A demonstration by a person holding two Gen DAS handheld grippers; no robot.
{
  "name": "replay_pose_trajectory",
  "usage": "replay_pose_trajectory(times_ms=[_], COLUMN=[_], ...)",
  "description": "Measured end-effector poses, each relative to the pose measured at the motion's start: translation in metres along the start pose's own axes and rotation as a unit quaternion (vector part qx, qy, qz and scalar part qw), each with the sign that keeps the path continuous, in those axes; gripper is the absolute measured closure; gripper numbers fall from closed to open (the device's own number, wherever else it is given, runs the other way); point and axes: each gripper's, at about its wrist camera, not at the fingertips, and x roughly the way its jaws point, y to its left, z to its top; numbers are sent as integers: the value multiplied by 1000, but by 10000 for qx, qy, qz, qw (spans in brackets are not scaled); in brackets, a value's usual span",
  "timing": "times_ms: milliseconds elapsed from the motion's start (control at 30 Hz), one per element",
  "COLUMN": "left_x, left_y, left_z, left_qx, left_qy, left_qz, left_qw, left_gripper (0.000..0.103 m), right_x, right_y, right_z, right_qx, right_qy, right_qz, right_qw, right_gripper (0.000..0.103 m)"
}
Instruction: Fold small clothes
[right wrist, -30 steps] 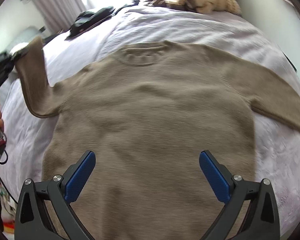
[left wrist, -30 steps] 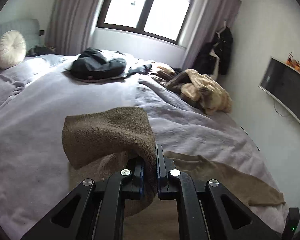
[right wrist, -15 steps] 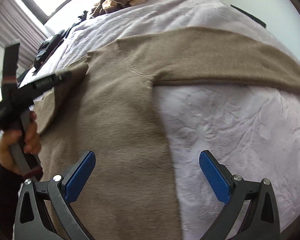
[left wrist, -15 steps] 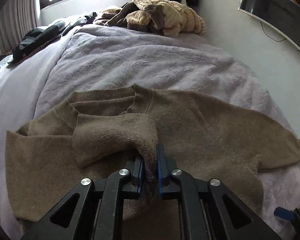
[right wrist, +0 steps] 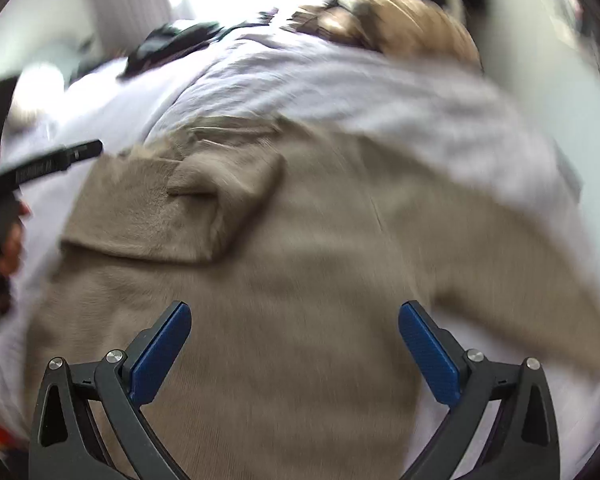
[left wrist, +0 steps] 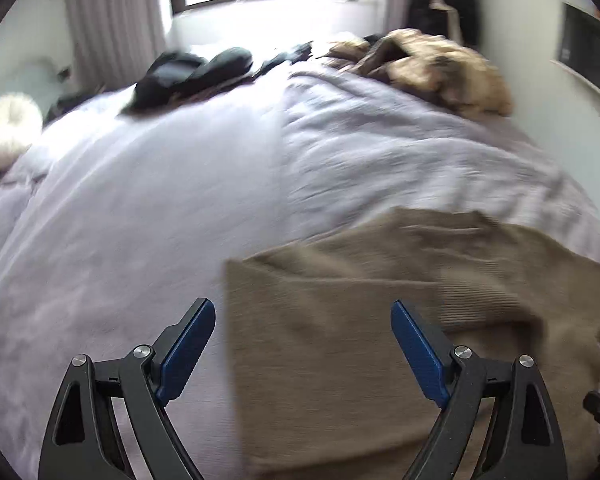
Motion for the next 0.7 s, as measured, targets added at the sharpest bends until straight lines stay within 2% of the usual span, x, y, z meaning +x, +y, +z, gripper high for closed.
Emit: replay_pose_trajectory(times_ms=[67,167,300,333,367,400,433,467,533,567,600,633,667,700], left_x=[19,42,61,64,64,65,67,68,66,66,67,69,71,72], left_y=[19,29,28,29,31,32,34,34,37,38,38,38,38,39], left_z=[-2,-8,-12,-10,-9,-7,-5,-5,-5,-5,-4,-3,-2,-2], left_qx=[-250,-453,-443,-464,-493,-524,-547,-540,-481,-446,-425,-431,-452,-482], left_qy=[348,773,975,985,993,1000,1007,1015,1021,1016,1023,1038,1049,1060], left_qz=[-81,-255,-317,-366,-389,-413,-436,-487,-527,-540,-558,-583,-619,-662], left_qw=[9991,9957,9937,9934,9931,9927,9925,9922,9922,9924,9923,9920,9915,9910], left_gripper=[13,13,13,13,13,13,13,13,13,13,13,13,13,13], right_x=[14,45,87,96,101,103,102,95,84,81,81,83,86,89], right_y=[31,65,81,82,80,72,62,38,-5,-40,-64,-91,-106,-123], right_z=[24,50,68,70,72,74,76,77,72,61,48,31,19,2], right_qx=[-659,-1338,-1854,-1915,-1928,-1823,-1571,-943,216,1189,1859,2592,3004,3439], right_qy=[-152,-137,85,154,185,229,264,186,35,-66,-123,-122,-58,-20], right_qz=[-435,-959,-1499,-1597,-1597,-1416,-1168,-772,-90,603,1028,1391,1600,1893], right_qw=[9968,9863,9711,9683,9680,9727,9803,9924,9997,9911,9771,9557,9403,9197], right_gripper=[0,0,0,7,18,62,93,92,92,92,83,58,38,13])
